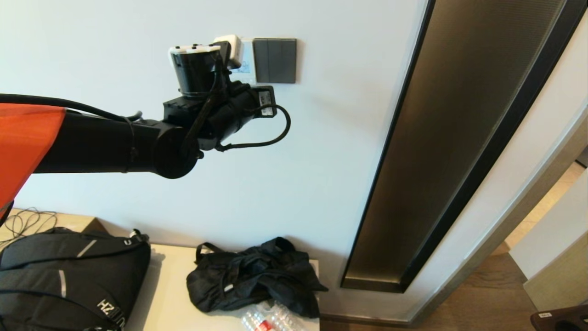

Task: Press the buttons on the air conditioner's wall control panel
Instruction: Turn off the central air conditioner

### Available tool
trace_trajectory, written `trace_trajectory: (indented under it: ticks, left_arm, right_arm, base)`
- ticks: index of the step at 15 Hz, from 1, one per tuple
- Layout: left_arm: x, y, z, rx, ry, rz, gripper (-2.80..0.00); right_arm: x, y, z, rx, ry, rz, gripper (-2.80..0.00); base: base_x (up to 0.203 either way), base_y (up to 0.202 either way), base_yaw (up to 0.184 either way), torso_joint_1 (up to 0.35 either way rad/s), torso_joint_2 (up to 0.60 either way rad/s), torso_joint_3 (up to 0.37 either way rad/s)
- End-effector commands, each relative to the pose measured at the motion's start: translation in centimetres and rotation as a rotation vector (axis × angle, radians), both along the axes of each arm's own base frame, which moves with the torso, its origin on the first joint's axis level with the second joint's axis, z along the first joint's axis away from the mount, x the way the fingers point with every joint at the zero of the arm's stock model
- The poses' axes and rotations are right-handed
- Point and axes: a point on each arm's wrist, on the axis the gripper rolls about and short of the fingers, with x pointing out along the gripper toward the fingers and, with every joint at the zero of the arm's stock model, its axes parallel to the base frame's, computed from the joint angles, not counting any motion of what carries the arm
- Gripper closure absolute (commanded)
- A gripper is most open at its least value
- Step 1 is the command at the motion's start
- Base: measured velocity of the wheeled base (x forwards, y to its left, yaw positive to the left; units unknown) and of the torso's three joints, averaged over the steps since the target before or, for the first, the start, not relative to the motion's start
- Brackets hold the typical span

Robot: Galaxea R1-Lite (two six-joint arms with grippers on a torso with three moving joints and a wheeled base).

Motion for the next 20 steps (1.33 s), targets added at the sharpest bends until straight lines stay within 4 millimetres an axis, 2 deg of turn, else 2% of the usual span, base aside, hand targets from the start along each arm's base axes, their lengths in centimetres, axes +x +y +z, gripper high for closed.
trace_trajectory:
  ticks: [1,7,20]
  left_arm:
    - [0.3,0.0,0.3,-0.002,-0.011,0.023,0.00]
    - [2.1,0.3,-0.3,0.008,-0.012,0.063,0.00]
    - [3.2,1.3,0.3,0.004,-0.017,0.094,0.00]
  right_arm:
    - [0.0,0.0,0.0,-0.001,0.003,0.001,0.00]
    - [0.0,0.0,0.0,-0.001,0.003,0.001,0.00]
    - [0.0,0.0,0.0,-0.001,0.001,-0.001,0.00]
  base:
    - [0.000,0.000,0.000,0.000,0.00,0.000]
    - [0.000,0.000,0.000,0.000,0.00,0.000]
    - [0.000,0.000,0.000,0.000,0.00,0.000]
